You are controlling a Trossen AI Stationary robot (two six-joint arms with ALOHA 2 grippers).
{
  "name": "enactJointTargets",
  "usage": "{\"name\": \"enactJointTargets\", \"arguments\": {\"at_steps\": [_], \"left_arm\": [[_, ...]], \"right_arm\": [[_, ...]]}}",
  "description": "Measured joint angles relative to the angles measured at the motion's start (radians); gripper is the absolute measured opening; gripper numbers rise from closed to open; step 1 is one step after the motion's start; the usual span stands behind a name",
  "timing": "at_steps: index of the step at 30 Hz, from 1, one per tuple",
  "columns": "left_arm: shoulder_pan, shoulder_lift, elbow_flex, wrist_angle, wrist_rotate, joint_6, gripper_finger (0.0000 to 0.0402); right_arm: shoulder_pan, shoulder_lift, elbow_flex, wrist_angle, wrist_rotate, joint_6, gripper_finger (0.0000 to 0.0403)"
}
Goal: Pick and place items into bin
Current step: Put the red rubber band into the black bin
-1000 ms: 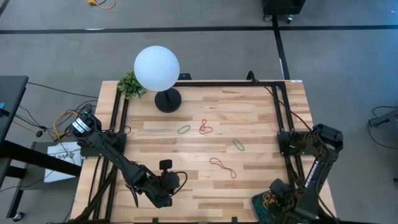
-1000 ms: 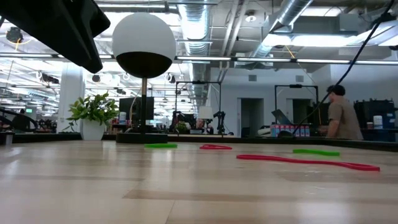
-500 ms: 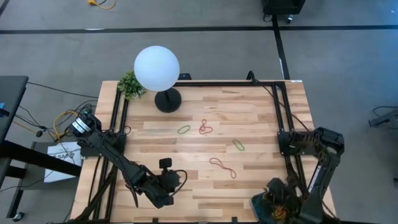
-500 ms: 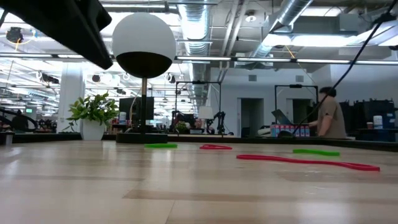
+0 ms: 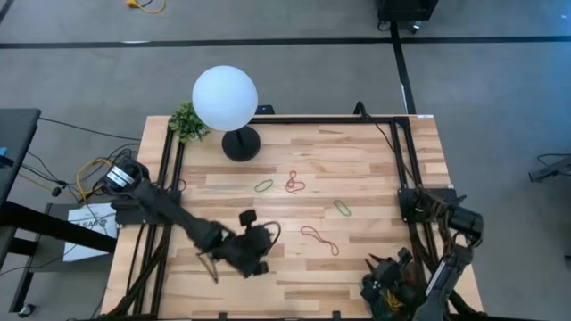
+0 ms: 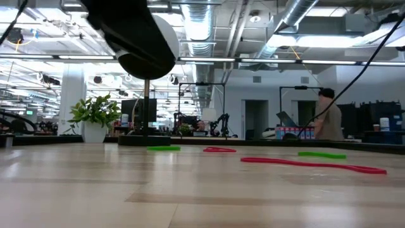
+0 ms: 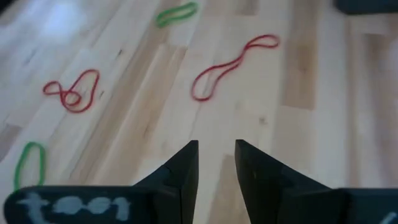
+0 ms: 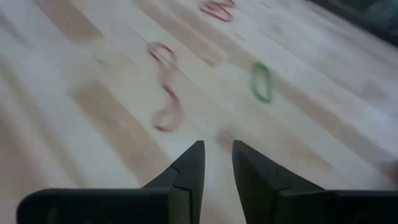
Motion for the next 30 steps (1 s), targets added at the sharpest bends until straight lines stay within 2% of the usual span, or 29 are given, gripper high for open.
{"name": "enactJointTargets", "arguments": {"at_steps": [5, 10, 14, 17, 23, 30], "left_arm": [[0.159, 0.000, 0.000, -0.007, 0.183, 0.082, 0.0096], [0.354, 0.000, 0.000, -0.004, 0.231, 0.221, 0.0096], [0.517, 0.000, -0.002, 0.014, 0.310, 0.245, 0.0096], [0.608, 0.000, -0.009, 0.078, 0.372, 0.235, 0.0096], [0.695, 0.000, -0.084, 0.301, 0.522, 0.225, 0.0096], [0.707, 0.000, -0.200, 0.384, 0.504, 0.208, 0.0096]], "right_arm": [[-0.004, -0.108, 0.078, 0.023, 0.089, -0.015, 0.0075], [-0.017, -0.179, 0.139, 0.108, 0.194, -0.181, 0.0075], [-0.041, -0.214, 0.153, 0.140, 0.183, -0.357, 0.0075], [-0.060, -0.224, 0.156, 0.173, 0.174, -0.382, 0.0075], [-0.096, -0.225, 0.155, 0.185, 0.099, -0.385, 0.0075], [-0.107, -0.225, 0.155, 0.189, 0.087, -0.385, 0.0075]]}}
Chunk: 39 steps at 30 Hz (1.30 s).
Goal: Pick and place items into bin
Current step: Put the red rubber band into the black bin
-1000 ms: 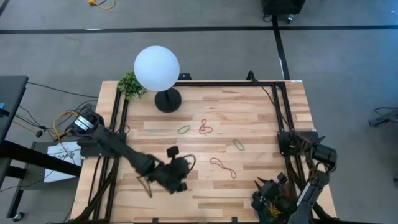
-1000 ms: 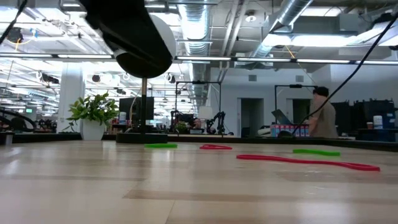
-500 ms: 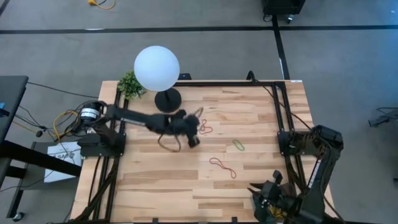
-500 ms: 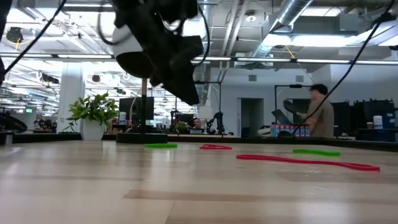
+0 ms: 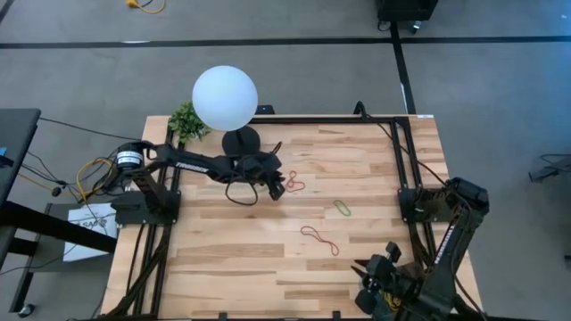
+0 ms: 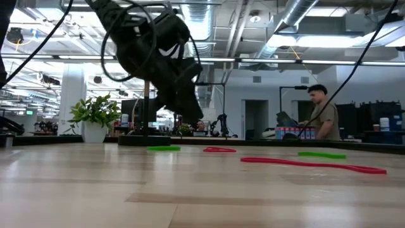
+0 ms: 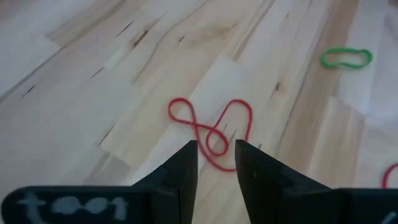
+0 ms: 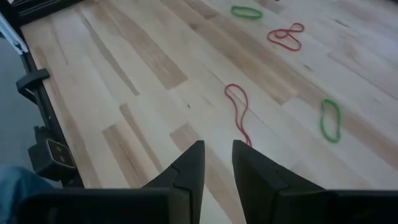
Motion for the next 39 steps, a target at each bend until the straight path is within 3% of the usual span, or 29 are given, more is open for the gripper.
{"name": "enactJointTargets", "arguments": {"at_steps": [7, 17, 23, 28, 39], "left_arm": [[0.000, 0.000, -0.102, 0.213, -0.003, -0.038, 0.0096], [0.000, 0.018, -0.103, 0.233, -0.027, -0.013, 0.0096], [-0.013, 0.156, -0.082, 0.240, -0.026, 0.005, 0.0096], [-0.013, 0.232, -0.030, 0.256, -0.098, 0.026, 0.0096], [-0.010, 0.246, 0.030, 0.249, -0.106, 0.053, 0.0096]], "right_arm": [[0.001, 0.000, 0.000, 0.000, 0.001, 0.000, 0.0075], [0.001, 0.000, 0.000, -0.005, 0.001, 0.000, 0.0076], [-0.002, 0.000, -0.001, -0.006, 0.001, 0.000, 0.0076], [-0.002, 0.000, -0.001, -0.009, 0.001, 0.000, 0.0076], [-0.007, 0.000, -0.001, -0.040, 0.001, 0.000, 0.0076]]}}
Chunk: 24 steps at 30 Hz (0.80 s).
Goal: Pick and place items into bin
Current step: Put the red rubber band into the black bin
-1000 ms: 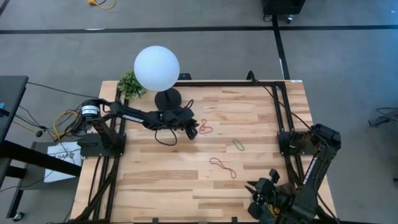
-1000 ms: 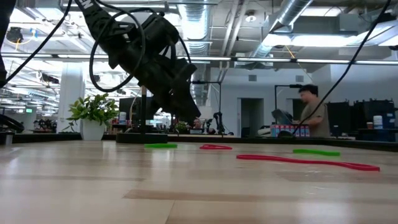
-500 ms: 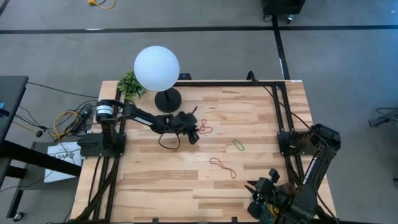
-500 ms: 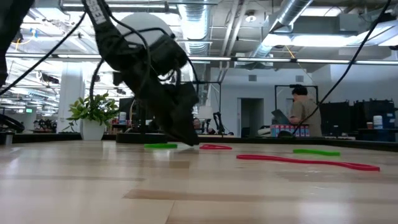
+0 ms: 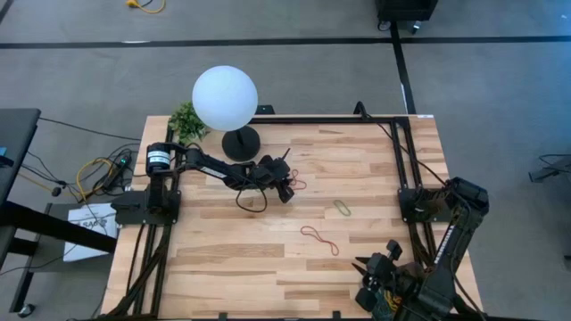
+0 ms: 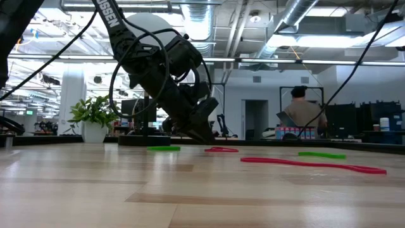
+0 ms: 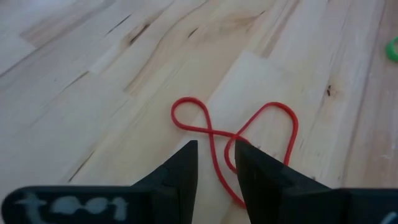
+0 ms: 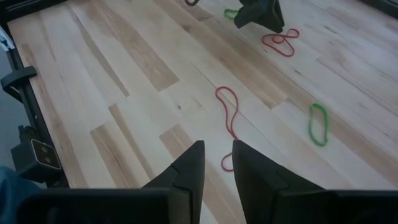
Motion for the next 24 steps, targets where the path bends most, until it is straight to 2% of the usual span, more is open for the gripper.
{"name": "enactJointTargets", "arguments": {"at_steps": [14, 20, 24], "left_arm": [[0.002, 0.001, 0.001, -0.003, -0.003, -0.003, 0.0096], [-0.005, 0.095, 0.002, 0.118, -0.026, -0.012, 0.0096], [-0.011, 0.148, 0.006, 0.134, -0.073, -0.037, 0.0096]], "right_arm": [[-0.014, 0.000, 0.000, -0.001, 0.000, 0.000, 0.0076], [-0.013, 0.000, 0.000, 0.001, -0.003, 0.000, 0.0076], [-0.013, 0.000, 0.000, 0.001, -0.004, 0.000, 0.0076]]}}
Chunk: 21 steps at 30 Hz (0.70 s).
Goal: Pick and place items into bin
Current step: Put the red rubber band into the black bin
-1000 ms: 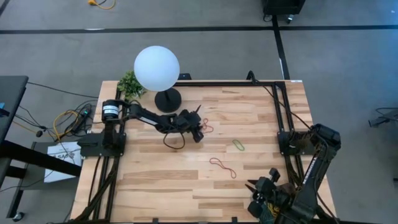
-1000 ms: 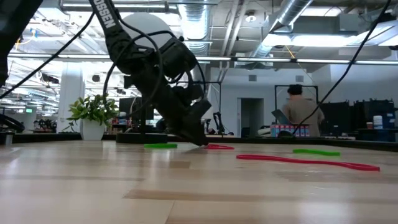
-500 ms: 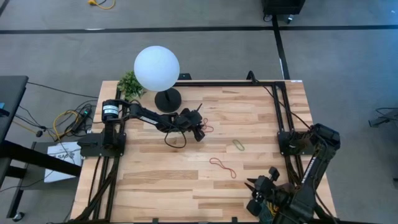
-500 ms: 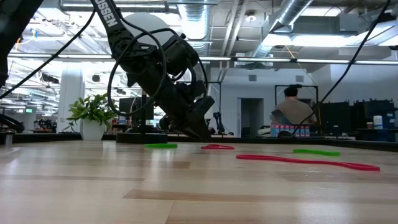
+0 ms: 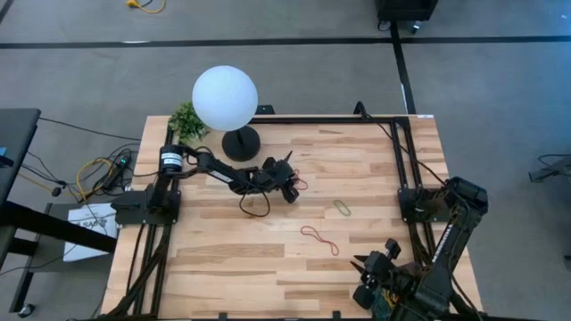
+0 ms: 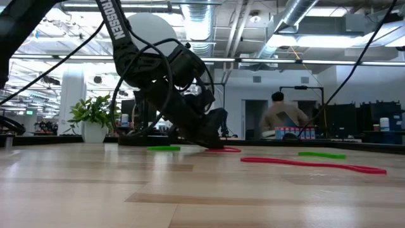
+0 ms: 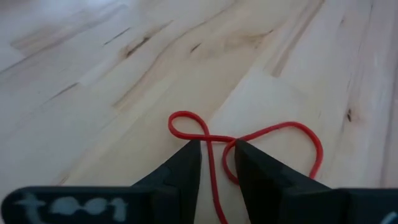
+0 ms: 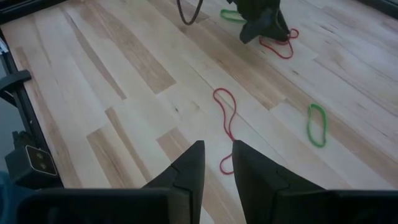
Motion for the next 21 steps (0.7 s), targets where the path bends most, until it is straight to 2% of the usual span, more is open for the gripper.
{"name": "enactJointTargets", "arguments": {"at_steps": [5, 10, 14, 17, 21], "left_arm": [[-0.014, 0.003, 0.001, -0.022, -0.025, 0.027, 0.0087], [-0.026, -0.002, -0.004, -0.004, -0.016, 0.038, 0.0016], [-0.039, -0.004, -0.005, 0.007, 0.011, 0.029, 0.0005], [-0.057, -0.038, -0.006, -0.008, 0.067, 0.007, 0.0002], [-0.120, -0.130, -0.014, -0.052, 0.224, 0.016, 0.0000]], "right_arm": [[0.002, 0.000, 0.000, -0.001, 0.000, -0.001, 0.0076], [-0.001, 0.000, 0.000, 0.009, 0.000, -0.001, 0.0076], [-0.019, 0.000, 0.000, 0.062, 0.000, -0.001, 0.0076], [-0.038, 0.000, 0.000, 0.100, 0.000, -0.001, 0.0076], [-0.064, 0.000, 0.000, 0.129, -0.004, -0.057, 0.0076]]}}
